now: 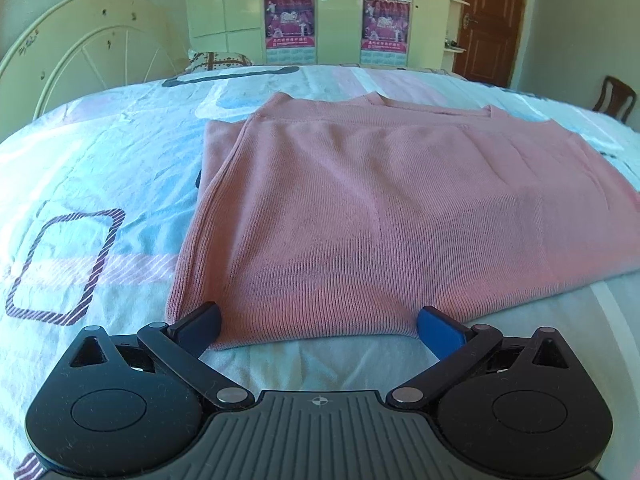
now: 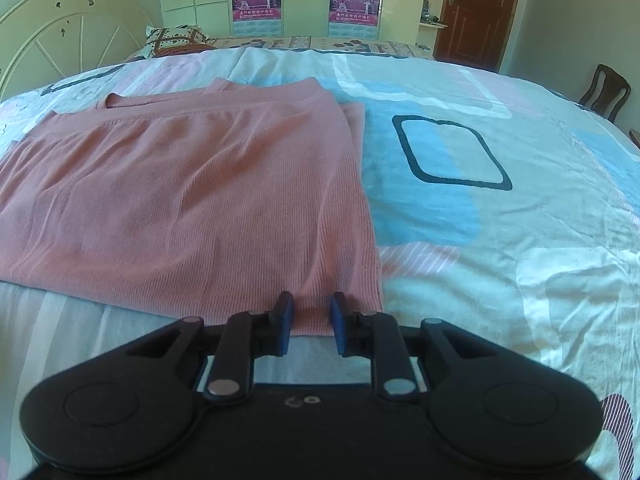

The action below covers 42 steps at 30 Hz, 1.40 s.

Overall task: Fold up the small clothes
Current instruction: 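Smooth the folded sweatshirt flat with both tools open, then grasp the side edge of the folded sweatshirt with the left tool and lift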

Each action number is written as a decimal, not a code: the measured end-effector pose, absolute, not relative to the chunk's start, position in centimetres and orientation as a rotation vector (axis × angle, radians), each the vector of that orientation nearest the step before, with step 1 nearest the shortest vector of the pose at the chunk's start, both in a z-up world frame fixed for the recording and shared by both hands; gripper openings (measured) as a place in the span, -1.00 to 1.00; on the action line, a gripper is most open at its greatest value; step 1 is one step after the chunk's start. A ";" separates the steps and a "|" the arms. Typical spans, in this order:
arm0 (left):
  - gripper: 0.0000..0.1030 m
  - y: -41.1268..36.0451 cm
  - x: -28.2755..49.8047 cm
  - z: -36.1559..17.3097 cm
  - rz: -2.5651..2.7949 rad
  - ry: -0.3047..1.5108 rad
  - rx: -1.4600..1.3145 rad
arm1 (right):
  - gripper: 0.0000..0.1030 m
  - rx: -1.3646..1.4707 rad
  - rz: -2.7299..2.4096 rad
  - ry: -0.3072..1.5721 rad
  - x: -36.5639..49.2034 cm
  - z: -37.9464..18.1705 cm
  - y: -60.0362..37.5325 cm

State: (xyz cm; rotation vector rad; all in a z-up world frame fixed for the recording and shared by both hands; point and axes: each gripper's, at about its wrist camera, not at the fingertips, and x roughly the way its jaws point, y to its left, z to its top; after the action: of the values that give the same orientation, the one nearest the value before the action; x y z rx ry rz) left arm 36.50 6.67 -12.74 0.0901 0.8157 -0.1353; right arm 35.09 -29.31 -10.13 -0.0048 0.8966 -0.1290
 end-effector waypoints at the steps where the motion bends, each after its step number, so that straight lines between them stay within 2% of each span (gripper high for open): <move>1: 1.00 6.6 36.5 -12.7 -0.140 0.820 0.105 | -0.58 -0.011 -0.133 0.896 35.1 -10.2 -29.2; 5: 1.00 7.1 35.3 -11.3 -0.098 0.829 0.078 | -0.62 0.039 -0.127 0.848 34.1 -8.9 -29.2; 8: 0.99 8.3 33.4 -10.8 -0.084 0.816 -0.055 | -0.68 0.084 -0.082 0.798 32.4 -7.9 -29.1; 10: 0.60 9.3 32.1 -11.1 -0.065 0.807 -0.199 | -0.79 0.105 -0.047 0.780 31.6 -7.6 -28.9; 11: 0.19 9.6 31.8 -11.5 -0.050 0.811 -0.263 | -0.81 0.121 -0.028 0.773 31.3 -7.5 -28.7; 12: 0.14 9.9 31.6 -11.8 -0.025 0.806 -0.314 | -0.85 0.132 -0.015 0.771 31.1 -7.5 -28.5; 19: 0.16 11.6 32.1 -13.7 0.043 0.721 -0.710 | -0.87 0.146 0.057 0.783 32.0 -7.3 -26.4; 33: 0.13 12.7 37.6 -16.6 0.089 0.553 -0.923 | -0.91 0.178 0.142 0.774 39.5 -6.9 -22.8; 34: 0.07 12.8 38.2 -16.6 0.088 0.553 -0.919 | -0.91 0.180 0.149 0.777 40.3 -7.0 -22.3; 36: -0.44 13.1 39.4 -17.1 0.100 0.565 -0.919 | -0.91 0.179 0.158 0.787 42.0 -7.3 -21.2; 38: -0.76 13.8 40.2 -18.1 0.104 0.582 -0.959 | -0.91 0.179 0.163 0.797 43.5 -7.7 -20.1; 39: -0.82 14.1 40.4 -18.3 0.092 0.572 -0.979 | -0.91 0.181 0.169 0.803 44.1 -8.0 -19.6; 42: -0.82 14.1 40.4 -17.9 0.046 0.535 -0.990 | -0.91 0.187 0.186 0.809 45.3 -8.4 -18.2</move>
State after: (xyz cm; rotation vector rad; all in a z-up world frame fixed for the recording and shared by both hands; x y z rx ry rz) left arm 40.36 14.08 -17.91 -0.9903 0.5348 0.0464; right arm 45.30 -18.21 -8.43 0.1871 0.8090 0.1857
